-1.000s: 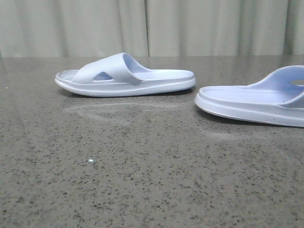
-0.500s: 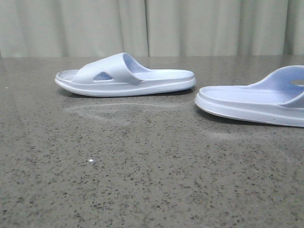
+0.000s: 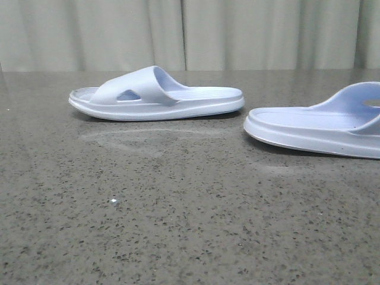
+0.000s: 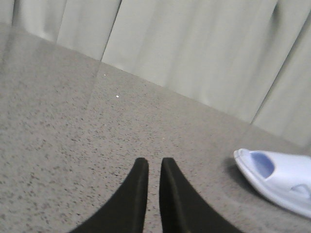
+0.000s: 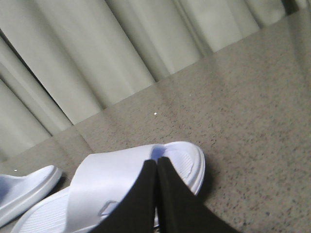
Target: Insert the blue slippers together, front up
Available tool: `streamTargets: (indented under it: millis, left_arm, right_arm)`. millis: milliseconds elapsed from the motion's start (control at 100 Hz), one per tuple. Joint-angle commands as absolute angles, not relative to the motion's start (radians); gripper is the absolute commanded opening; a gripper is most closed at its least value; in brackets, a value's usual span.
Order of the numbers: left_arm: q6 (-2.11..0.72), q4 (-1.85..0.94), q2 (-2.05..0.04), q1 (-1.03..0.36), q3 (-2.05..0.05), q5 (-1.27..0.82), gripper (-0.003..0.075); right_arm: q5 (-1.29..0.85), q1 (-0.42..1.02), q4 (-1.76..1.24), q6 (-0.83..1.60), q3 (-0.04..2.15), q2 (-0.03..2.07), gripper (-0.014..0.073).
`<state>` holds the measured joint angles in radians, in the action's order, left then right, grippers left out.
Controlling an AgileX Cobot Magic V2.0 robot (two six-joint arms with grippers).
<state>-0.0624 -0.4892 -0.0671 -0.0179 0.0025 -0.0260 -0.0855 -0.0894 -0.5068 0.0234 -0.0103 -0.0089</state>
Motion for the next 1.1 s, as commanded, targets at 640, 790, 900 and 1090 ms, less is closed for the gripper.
streamTargets:
  millis: [640, 790, 900, 1090]
  left_arm:
    - [-0.154, -0.351, -0.501, -0.017, -0.604, -0.476, 0.0016]
    - [-0.253, -0.459, -0.555, -0.025, -0.606, -0.482, 0.0038]
    - [-0.328, -0.56, -0.596, -0.034, -0.606, -0.48, 0.0135]
    - [-0.379, -0.64, -0.668, -0.036, -0.607, -0.484, 0.0304]
  right_arm:
    - [-0.679, -0.09, -0.284, 0.034, 0.582, 0.44, -0.0087]
    - [-0.702, -0.09, -0.285, 0.034, 0.602, 0.487, -0.0024]
    - [-0.698, -0.09, -0.275, 0.034, 0.602, 0.515, 0.0106]
    - [-0.656, -0.094, -0.199, 0.026, 0.625, 0.585, 0.0241]
